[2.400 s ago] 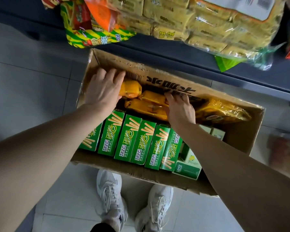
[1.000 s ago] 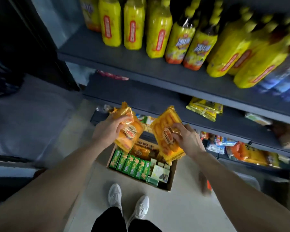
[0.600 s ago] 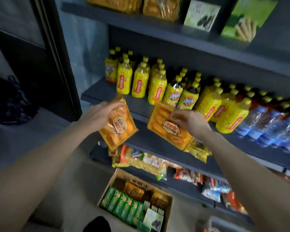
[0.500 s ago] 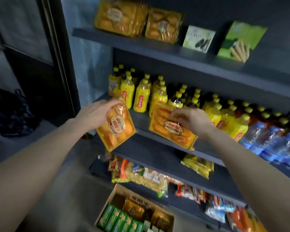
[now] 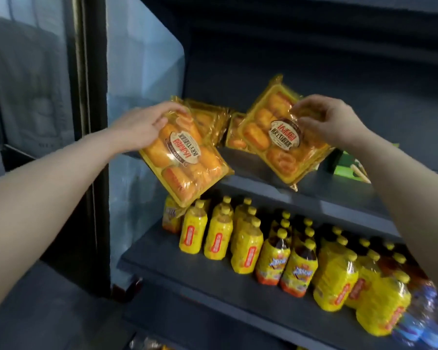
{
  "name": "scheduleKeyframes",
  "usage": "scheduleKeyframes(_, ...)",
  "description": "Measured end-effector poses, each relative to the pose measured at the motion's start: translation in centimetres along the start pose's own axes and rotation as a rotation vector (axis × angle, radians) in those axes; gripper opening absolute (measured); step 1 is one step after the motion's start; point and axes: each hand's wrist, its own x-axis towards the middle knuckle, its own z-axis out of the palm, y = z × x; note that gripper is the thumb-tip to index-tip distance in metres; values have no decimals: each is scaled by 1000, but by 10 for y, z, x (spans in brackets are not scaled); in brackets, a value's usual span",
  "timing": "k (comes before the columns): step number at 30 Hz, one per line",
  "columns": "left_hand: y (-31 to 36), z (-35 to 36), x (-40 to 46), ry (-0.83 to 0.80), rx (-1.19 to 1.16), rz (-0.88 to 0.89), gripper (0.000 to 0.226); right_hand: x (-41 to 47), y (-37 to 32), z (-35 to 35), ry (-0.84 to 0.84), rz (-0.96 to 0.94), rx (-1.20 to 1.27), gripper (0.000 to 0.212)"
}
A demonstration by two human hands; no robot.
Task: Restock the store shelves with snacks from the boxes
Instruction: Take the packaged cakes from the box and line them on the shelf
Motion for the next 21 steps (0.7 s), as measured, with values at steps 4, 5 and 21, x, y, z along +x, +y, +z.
scheduleKeyframes(4, -29, -5, 67, 56, -189, 4, 37, 59, 11, 28, -47, 78, -192, 15)
scheduleKeyframes(5, -38, -2, 83, 60, -224, 6, 37, 72, 15, 39, -88, 80, -264, 14)
scheduleKeyframes(21, -117, 76, 187, -121, -585, 103, 45, 215, 72, 186, -369, 263, -451, 50)
